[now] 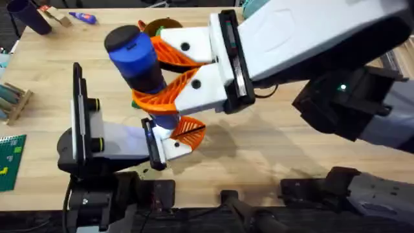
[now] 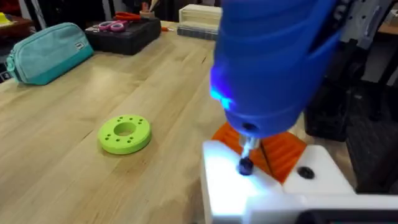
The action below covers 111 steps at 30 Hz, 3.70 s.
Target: Pick up the gripper from the table and insert it into the empty holder that is missing its gripper. Then pick up a screw, insert it into the mounting hole, and use the screwdriver to tighten it. Finally, clean up the table by picking up the vegetable and placing it into the bucket.
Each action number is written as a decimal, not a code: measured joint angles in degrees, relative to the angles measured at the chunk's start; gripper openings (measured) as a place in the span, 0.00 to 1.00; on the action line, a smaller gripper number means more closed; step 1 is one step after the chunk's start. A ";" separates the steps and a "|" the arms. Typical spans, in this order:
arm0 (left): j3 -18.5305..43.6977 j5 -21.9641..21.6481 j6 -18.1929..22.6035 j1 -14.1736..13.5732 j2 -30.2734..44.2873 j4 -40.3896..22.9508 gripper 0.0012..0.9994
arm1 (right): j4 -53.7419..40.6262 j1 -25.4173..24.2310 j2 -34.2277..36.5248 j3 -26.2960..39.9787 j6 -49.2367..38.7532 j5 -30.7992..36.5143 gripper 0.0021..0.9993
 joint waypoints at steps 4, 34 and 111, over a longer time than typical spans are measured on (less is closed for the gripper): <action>0.00 0.00 0.00 0.00 0.00 0.00 0.01 | 0.00 0.00 0.00 0.08 -0.07 -0.01 0.04; 0.00 0.00 0.00 0.00 0.00 0.00 0.01 | 1.57 0.17 0.01 0.08 0.02 -0.01 0.04; 0.00 0.02 0.02 0.00 0.00 0.00 0.01 | -5.77 0.43 1.19 2.95 -0.01 0.00 0.04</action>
